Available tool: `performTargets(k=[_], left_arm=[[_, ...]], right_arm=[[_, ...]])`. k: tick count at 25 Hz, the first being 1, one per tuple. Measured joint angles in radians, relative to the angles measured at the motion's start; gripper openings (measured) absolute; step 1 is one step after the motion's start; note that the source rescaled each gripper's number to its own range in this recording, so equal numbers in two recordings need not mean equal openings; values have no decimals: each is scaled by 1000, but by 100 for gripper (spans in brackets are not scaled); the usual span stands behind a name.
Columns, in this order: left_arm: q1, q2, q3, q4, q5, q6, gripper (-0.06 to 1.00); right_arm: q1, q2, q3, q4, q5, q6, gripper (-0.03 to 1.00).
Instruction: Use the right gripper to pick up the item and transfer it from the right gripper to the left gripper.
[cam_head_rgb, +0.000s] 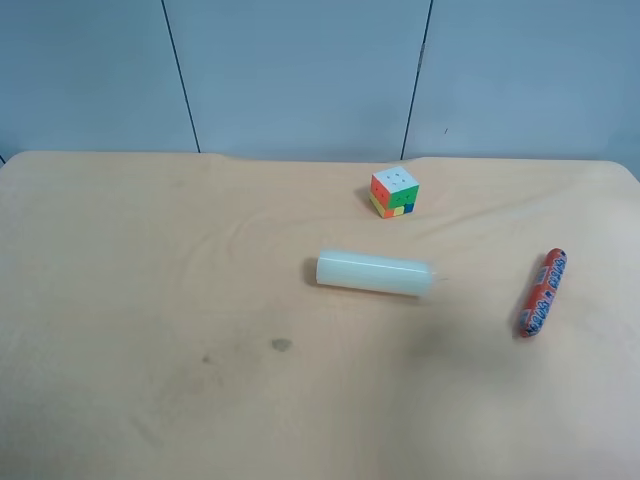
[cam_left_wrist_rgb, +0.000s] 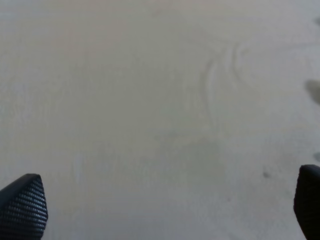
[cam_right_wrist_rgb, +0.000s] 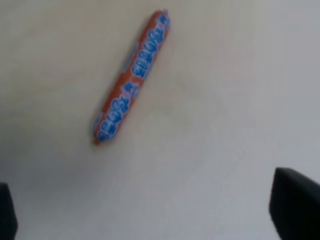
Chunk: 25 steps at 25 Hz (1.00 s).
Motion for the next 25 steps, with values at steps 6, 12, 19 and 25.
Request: performTargets(k=[6, 12, 19, 25], left_arm=[[0, 0, 0, 0, 0, 0, 100], [0, 0, 0, 0, 0, 0, 100], [0, 0, 0, 0, 0, 0, 100], [0, 0, 0, 0, 0, 0, 100]], right_arm=[[0, 189, 0, -93, -60, 147, 100], [0, 330, 0, -125, -89, 258, 100], [0, 462, 38, -125, -293, 377, 100], [0, 521, 132, -125, -519, 472, 99]])
